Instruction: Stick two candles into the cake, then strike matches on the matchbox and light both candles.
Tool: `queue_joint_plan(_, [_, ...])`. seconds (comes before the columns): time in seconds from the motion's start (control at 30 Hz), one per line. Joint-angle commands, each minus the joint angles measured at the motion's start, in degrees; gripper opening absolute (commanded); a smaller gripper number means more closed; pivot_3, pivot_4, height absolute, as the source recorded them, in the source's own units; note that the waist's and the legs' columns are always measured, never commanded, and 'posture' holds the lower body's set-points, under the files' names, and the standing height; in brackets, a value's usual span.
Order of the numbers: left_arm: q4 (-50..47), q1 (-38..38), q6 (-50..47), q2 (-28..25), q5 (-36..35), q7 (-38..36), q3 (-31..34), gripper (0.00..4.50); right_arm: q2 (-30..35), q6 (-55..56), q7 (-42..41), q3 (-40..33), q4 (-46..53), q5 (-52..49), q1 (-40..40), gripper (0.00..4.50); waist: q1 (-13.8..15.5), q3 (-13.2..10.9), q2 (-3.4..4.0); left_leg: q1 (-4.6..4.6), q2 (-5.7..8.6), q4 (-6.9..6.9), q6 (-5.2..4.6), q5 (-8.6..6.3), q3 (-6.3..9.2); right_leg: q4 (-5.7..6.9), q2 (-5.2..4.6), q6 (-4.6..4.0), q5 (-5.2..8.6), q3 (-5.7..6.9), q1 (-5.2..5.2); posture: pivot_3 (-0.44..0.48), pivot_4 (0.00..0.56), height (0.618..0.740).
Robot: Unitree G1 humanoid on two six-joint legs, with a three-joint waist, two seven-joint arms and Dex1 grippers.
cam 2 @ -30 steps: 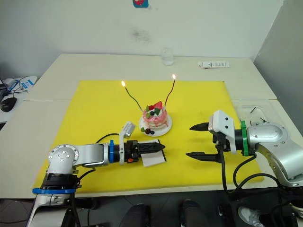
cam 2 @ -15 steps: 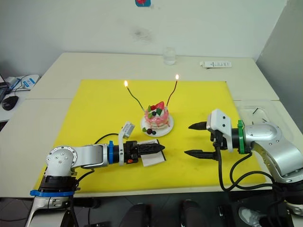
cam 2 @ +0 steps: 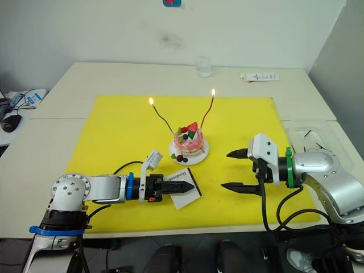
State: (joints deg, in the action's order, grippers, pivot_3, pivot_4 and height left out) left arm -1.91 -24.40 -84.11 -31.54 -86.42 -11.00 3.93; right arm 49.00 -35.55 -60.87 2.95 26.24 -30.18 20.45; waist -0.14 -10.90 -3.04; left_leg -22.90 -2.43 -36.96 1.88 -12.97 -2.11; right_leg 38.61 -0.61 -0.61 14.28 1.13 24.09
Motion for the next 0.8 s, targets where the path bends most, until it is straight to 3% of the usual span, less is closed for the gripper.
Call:
queue_joint_plan(0.03, [-2.97, -1.57, -1.69, -2.41, -0.29, -5.06, -0.16, 0.52, 0.92, 0.06, 0.26, -2.01, 1.8, -0.7, 0.06, 4.5, 0.0, 0.0, 0.0, 0.0, 0.0, 0.0, 0.0, 0.0, 0.0, 0.0, 0.0, 0.0, 0.0, 0.0, 0.0, 0.0, 0.15, 0.74])
queue_joint_plan(0.07, [-3.29, -2.08, -1.9, -2.96, 0.41, -6.6, -0.54, 0.25, 0.96, -0.03, 0.18, -1.9, 1.77, -0.79, 0.09, 4.5, 0.01, 0.0, 0.0, 0.0, 0.0, 0.0, 0.0, 0.0, 0.01, 0.01, 0.0, 0.0, 0.0, 0.01, 0.0, 0.0, 0.15, 0.74])
queue_joint_plan(0.53, [0.45, -7.78, 3.63, 1.94, 19.78, -20.45, -11.1, 0.25, 0.58, -0.89, -0.02, -1.28, 1.67, -1.17, 0.51, 4.5, 0.0, 0.0, 0.0, -0.04, -0.02, 0.01, -0.01, 0.0, 0.03, -0.06, 0.06, -0.01, 0.0, 0.02, 0.01, 0.0, 0.15, 0.74])
queue_joint_plan(0.63, [2.11, -9.5, 4.6, 2.25, 22.76, -22.59, -11.04, 0.82, 0.72, -1.16, 0.03, -1.49, 2.19, -1.38, 0.19, 4.5, 0.02, 0.0, 0.0, -0.05, -0.03, 0.01, -0.01, 0.0, 0.07, -0.05, 0.09, -0.01, 0.01, 0.06, 0.01, 0.0, 0.15, 0.74])
queue_joint_plan(0.8, [2.78, -10.34, 4.4, 1.71, 25.14, -25.0, -9.16, 2.31, 0.74, -1.32, 0.14, -1.72, 2.51, -1.46, -0.19, 4.5, -0.02, 0.0, 0.0, -0.05, -0.03, 0.01, -0.01, 0.0, 0.06, -0.06, 0.09, -0.01, 0.01, 0.05, 0.01, 0.0, 0.15, 0.74])
